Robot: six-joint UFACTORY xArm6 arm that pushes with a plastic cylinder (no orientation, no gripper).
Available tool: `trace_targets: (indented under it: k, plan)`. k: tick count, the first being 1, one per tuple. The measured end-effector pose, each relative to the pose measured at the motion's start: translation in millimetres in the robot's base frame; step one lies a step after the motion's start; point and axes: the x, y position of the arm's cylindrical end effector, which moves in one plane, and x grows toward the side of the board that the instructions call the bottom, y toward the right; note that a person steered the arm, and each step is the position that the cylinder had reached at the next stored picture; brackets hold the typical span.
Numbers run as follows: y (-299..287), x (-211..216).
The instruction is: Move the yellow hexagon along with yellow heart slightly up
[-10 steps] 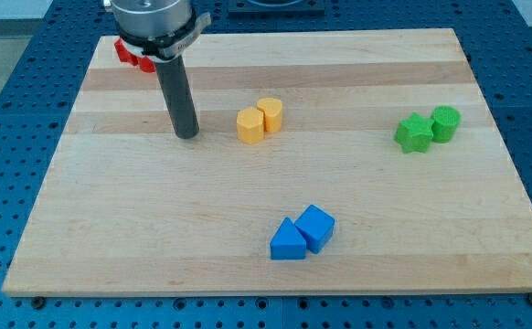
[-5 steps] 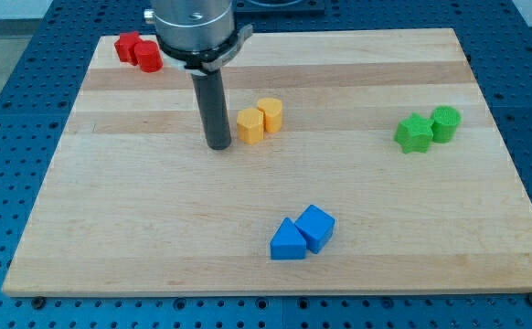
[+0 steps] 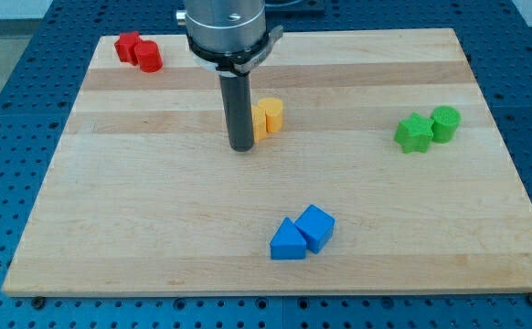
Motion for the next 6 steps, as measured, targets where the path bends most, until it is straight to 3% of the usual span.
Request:
trace_targets:
  k: [6]
  plan:
    - [2, -15]
